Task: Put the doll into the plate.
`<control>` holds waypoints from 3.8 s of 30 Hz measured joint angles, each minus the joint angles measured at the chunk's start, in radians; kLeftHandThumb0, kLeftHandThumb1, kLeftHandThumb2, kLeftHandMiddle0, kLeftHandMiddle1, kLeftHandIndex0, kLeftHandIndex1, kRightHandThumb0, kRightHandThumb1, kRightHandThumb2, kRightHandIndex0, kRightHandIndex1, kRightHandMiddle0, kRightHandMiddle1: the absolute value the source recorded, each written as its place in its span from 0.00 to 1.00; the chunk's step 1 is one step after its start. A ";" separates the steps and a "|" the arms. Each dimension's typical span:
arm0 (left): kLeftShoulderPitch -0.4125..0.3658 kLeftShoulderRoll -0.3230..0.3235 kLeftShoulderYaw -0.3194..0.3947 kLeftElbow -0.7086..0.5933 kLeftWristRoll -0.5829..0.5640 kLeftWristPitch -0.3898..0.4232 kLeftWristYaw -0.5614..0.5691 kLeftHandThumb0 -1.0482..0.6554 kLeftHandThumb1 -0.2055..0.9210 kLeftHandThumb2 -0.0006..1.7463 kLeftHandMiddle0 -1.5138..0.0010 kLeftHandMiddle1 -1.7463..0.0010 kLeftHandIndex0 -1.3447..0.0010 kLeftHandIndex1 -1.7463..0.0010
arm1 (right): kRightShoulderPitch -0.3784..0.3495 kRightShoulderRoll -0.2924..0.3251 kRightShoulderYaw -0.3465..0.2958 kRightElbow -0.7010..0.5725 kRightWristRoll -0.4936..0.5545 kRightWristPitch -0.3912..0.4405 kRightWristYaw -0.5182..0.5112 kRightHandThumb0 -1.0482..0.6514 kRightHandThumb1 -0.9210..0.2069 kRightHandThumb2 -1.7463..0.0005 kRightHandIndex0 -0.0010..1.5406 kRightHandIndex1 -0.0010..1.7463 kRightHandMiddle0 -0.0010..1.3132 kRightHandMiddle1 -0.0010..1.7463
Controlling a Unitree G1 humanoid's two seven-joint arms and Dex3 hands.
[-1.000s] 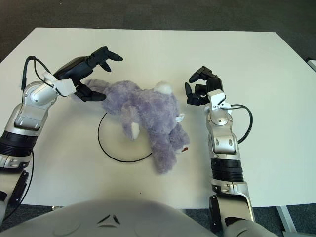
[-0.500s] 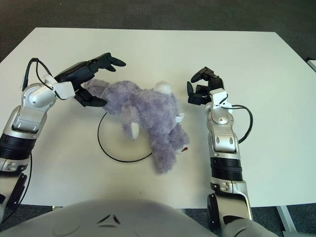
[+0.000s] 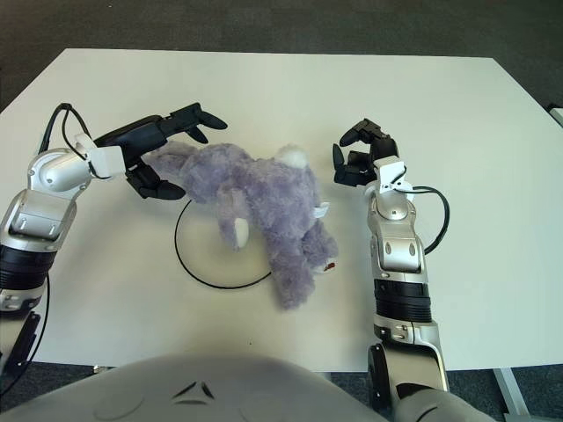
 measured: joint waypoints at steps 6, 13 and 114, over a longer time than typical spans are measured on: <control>0.000 0.019 0.002 -0.009 -0.047 0.016 -0.045 0.15 0.49 0.51 0.33 0.00 1.00 0.48 | -0.005 0.000 0.000 0.000 0.000 0.018 0.000 0.34 0.52 0.26 0.77 1.00 0.45 1.00; 0.003 0.038 0.002 -0.020 -0.060 0.018 -0.082 0.14 0.51 0.51 0.24 0.00 1.00 0.49 | -0.009 0.000 -0.002 -0.002 0.000 0.031 0.000 0.34 0.52 0.26 0.77 1.00 0.46 1.00; -0.116 -0.114 0.166 -0.048 -0.210 0.420 0.119 0.81 0.92 0.28 0.74 0.10 0.90 0.12 | -0.001 -0.011 -0.035 -0.015 0.043 0.106 0.063 0.35 0.45 0.31 0.78 1.00 0.41 1.00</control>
